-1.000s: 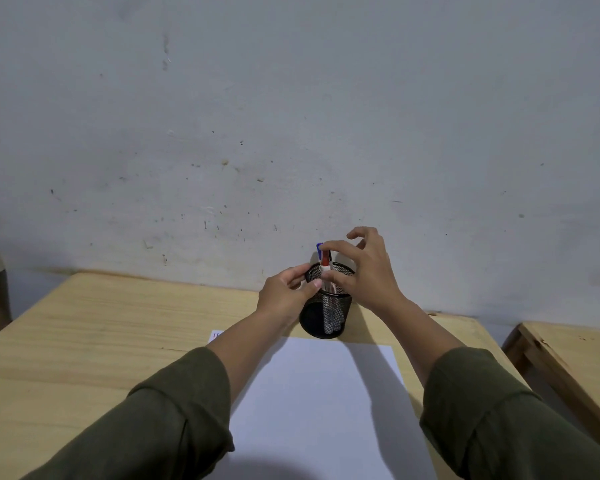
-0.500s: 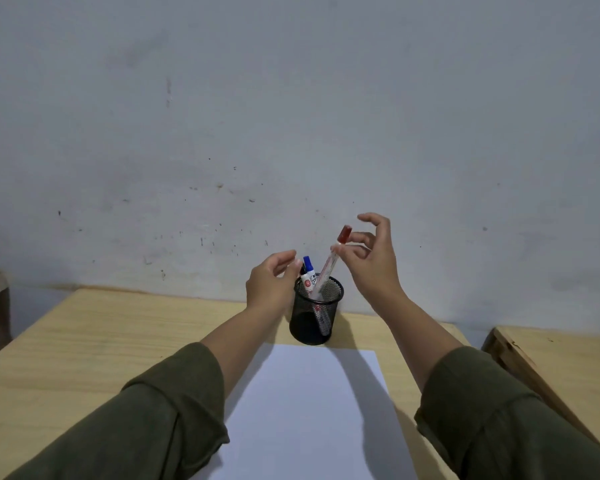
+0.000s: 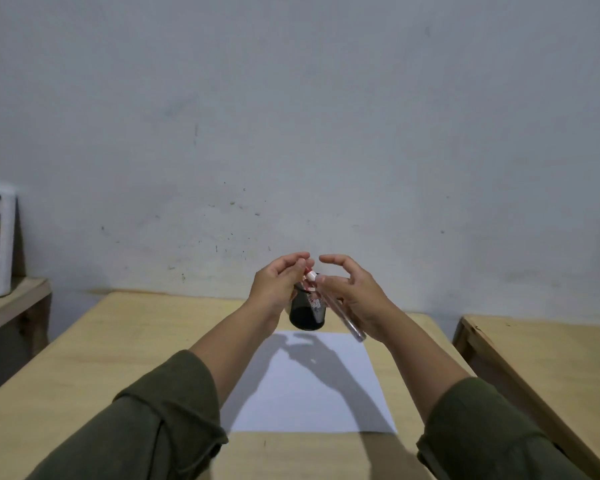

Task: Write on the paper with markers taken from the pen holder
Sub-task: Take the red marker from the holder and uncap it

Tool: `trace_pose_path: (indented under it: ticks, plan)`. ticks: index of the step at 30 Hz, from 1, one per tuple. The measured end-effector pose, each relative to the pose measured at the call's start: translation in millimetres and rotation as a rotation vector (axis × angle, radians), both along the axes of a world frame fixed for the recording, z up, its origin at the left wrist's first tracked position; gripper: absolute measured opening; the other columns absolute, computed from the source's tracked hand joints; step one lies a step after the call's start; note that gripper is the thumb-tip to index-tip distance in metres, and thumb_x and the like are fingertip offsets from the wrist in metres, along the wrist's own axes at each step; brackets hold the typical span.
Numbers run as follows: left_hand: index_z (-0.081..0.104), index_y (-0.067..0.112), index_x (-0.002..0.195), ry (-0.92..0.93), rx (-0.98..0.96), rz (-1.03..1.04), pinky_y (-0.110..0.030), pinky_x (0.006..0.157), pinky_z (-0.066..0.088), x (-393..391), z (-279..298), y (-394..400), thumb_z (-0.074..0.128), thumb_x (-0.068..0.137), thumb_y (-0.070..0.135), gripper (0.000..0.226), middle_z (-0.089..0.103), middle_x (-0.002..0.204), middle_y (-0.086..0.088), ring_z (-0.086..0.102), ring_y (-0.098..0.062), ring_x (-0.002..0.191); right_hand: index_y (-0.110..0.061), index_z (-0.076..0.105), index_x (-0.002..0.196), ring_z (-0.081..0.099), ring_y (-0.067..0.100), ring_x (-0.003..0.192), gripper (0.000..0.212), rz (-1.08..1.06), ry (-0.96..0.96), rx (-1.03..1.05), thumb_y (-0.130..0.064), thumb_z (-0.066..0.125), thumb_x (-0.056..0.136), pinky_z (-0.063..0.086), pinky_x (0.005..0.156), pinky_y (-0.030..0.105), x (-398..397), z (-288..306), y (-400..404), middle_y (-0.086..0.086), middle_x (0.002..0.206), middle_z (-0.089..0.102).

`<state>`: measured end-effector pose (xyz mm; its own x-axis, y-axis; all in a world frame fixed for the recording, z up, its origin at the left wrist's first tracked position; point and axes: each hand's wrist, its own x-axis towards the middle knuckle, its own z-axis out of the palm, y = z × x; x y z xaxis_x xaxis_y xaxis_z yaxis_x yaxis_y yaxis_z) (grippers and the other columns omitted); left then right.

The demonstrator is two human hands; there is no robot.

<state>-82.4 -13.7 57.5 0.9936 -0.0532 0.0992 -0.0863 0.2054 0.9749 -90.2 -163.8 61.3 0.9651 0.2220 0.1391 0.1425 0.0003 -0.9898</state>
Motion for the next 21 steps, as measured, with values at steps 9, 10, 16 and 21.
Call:
trace_pose_path:
  ticks: [9, 10, 16, 21]
  plan:
    - [0.061, 0.025, 0.081, 0.219, -0.261, 0.199, -0.022, 0.072, 0.037, -43.5, -3.1, 16.0, 0.066, 0.082, 0.036, 0.012, 0.062, 0.084, 0.011, 0.057, -0.001, 0.085, -0.018, 0.061, 0.115, 0.065, 0.017, 0.074, 0.054, 0.198, 0.125, 0.382, -0.038, 0.077, 0.068, 0.055, 0.069, 0.024, -52.3, -12.5, 0.2, 0.008, 0.093, 0.071]
    - [0.061, 0.024, 0.081, 0.211, -0.244, 0.19, -0.022, 0.07, 0.037, -48.0, -2.5, 14.6, 0.066, 0.081, 0.037, 0.014, 0.062, 0.083, 0.01, 0.057, -0.001, 0.084, -0.017, 0.061, 0.112, 0.065, 0.015, 0.071, 0.053, 0.173, 0.108, 0.417, -0.039, 0.078, 0.067, 0.054, 0.066, 0.023, -55.2, -14.3, 5.6, 0.007, 0.089, 0.07]
    - [0.064, 0.026, 0.084, 0.12, -0.182, 0.069, -0.019, 0.068, 0.041, -66.2, -2.5, 8.3, 0.06, 0.087, 0.034, 0.009, 0.067, 0.076, 0.015, 0.06, 0.002, 0.08, -0.015, 0.061, 0.096, 0.056, 0.009, 0.058, 0.012, -0.005, 0.052, 0.46, -0.024, 0.054, 0.092, 0.045, 0.059, 0.02, -62.0, -17.4, 35.0, 0.0, 0.07, 0.066]
    - [0.061, 0.031, 0.108, 0.034, -0.252, -0.069, -0.021, 0.084, 0.04, -65.1, -8.1, 14.4, 0.046, 0.096, 0.023, 0.021, 0.065, 0.103, 0.02, 0.057, 0.006, 0.1, -0.012, 0.064, 0.093, 0.057, 0.01, 0.057, 0.012, -0.008, 0.104, 0.602, -0.02, 0.056, 0.09, 0.05, 0.059, 0.018, -59.2, -21.0, 36.6, 0.005, 0.067, 0.065]
